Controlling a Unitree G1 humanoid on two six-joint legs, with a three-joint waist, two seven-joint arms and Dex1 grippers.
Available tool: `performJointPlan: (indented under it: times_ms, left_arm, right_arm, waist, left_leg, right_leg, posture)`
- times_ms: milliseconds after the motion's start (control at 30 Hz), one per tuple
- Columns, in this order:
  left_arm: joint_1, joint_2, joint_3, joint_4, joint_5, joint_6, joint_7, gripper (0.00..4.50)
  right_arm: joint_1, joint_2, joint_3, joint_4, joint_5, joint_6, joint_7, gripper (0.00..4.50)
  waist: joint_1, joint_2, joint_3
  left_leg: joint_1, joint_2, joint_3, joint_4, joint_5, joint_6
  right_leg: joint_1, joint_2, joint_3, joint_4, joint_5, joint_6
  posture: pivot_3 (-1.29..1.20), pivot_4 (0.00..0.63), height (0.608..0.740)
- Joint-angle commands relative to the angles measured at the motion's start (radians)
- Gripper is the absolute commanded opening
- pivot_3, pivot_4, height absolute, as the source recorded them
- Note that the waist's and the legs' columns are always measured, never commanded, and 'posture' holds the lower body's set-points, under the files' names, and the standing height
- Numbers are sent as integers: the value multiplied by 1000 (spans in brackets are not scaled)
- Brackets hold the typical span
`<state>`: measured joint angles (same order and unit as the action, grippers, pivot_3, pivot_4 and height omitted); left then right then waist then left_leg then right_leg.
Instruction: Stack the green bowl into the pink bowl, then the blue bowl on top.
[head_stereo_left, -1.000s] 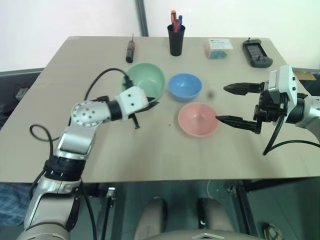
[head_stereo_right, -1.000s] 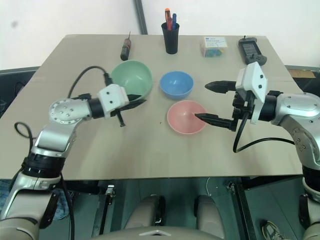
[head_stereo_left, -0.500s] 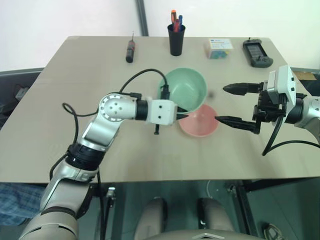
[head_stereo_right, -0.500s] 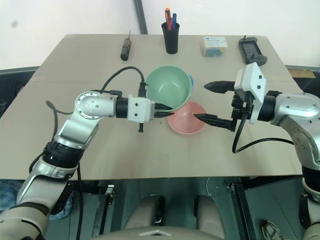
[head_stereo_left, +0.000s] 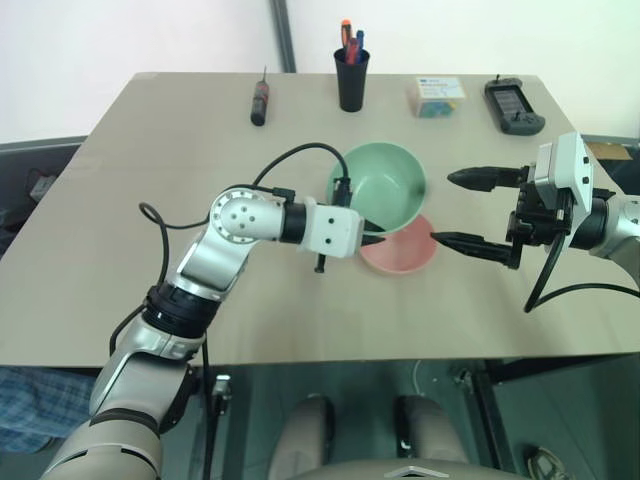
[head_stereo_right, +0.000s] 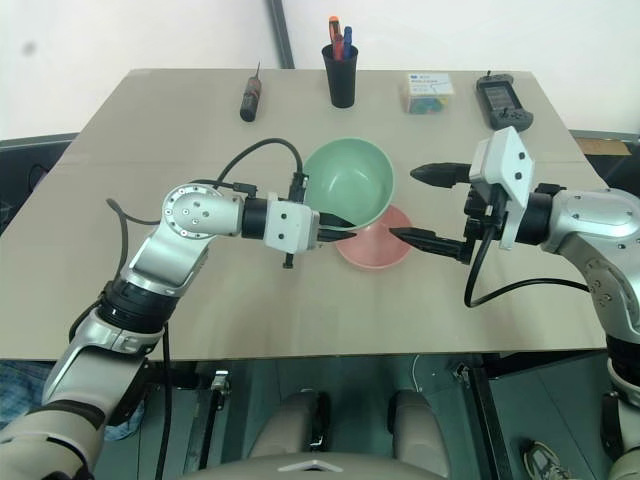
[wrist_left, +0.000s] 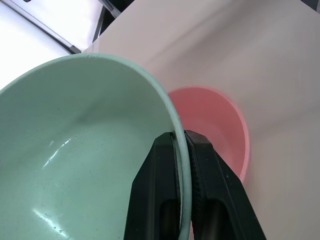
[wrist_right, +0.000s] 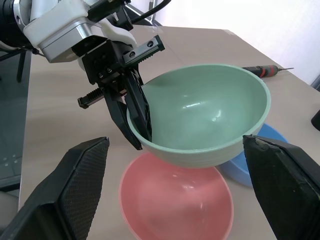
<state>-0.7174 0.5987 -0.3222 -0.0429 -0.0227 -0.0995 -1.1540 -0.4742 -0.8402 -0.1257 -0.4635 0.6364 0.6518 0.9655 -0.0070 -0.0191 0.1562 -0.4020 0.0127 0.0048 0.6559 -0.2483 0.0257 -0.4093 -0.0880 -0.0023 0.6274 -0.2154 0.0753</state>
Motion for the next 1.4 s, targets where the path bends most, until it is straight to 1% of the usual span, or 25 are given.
performJointPlan:
  times_ms: [33,467,700,767,833,867,900,1000,1067,1167,1300,1400]
  left_arm:
    - [-10,-10,16,-22,-12,-19,8,89]
    - [33,-27,-4,-21,-16,-129,-21,89]
    - [21,-67,-12,10,2,-156,0,89]
    - [22,-73,-10,11,0,-153,3,851]
    - [23,-76,-8,19,3,-158,7,1439]
    - [22,-77,-5,25,8,-169,14,1966]
    - [21,-81,-1,32,13,-179,26,2289]
    - [18,-89,7,45,22,-203,56,3512]
    - [19,-93,20,53,2,-205,65,4423]
    - [35,-97,59,42,-72,-136,67,4472]
    - [83,-94,139,-2,-188,0,92,4472]
    - [154,-79,245,-39,-243,146,191,4472]
  right_arm:
    - [-7,-15,-26,-28,10,-15,-5,4500]
    - [-5,-12,-19,-31,3,-18,-14,4500]
    - [-2,-13,-21,-39,7,-14,-24,4500]
    - [-2,-13,-23,-41,8,-12,-26,4500]
    - [0,-14,-26,-44,9,-10,-28,4500]
    - [1,-15,-27,-44,10,-10,-28,4500]
    - [3,-16,-28,-45,10,-10,-28,4500]
    - [5,-17,-28,-43,11,-12,-30,4500]
    - [8,-16,-27,-44,10,-13,-31,4500]
    - [11,-17,-27,-44,10,-14,-31,4500]
    - [12,-19,-27,-42,7,-16,-32,4500]
    - [7,-19,-12,-25,-12,-29,-30,4500]
  waist:
    - [0,0,0]
    - [0,0,0]
    - [2,0,0]
    - [2,0,0]
    - [2,0,0]
    - [2,0,0]
    - [2,0,0]
    - [2,0,0]
    - [2,0,0]
    - [2,0,0]
    - [-2,0,0]
    - [-5,0,0]
  left_leg:
    - [0,0,0,0,0,0]
    - [0,0,0,1,0,0]
    - [0,0,0,2,0,0]
    - [0,0,0,2,0,0]
    - [0,0,0,2,0,0]
    - [0,0,0,2,0,0]
    - [0,0,0,2,0,0]
    - [0,0,0,2,0,0]
    - [0,0,0,3,0,0]
    - [-1,0,0,4,0,0]
    - [0,0,-1,4,0,0]
    - [0,0,-5,6,0,1]
  right_leg:
    - [0,0,0,0,0,0]
    - [0,0,0,0,0,0]
    - [0,0,0,1,0,0]
    - [0,0,0,1,0,0]
    - [0,0,0,1,0,0]
    - [0,0,0,1,0,0]
    - [0,0,0,1,0,0]
    - [0,0,0,1,0,0]
    - [0,0,0,2,0,0]
    - [0,0,0,2,0,0]
    - [0,0,0,3,0,0]
    - [0,0,0,5,0,0]
  posture:
    - [0,150,740]
    - [0,150,740]
    - [0,150,740]
    - [0,150,740]
    - [0,150,740]
    - [0,150,740]
    - [0,150,740]
    - [0,150,740]
    - [0,150,740]
    - [0,150,740]
    - [0,150,740]
    - [0,150,740]
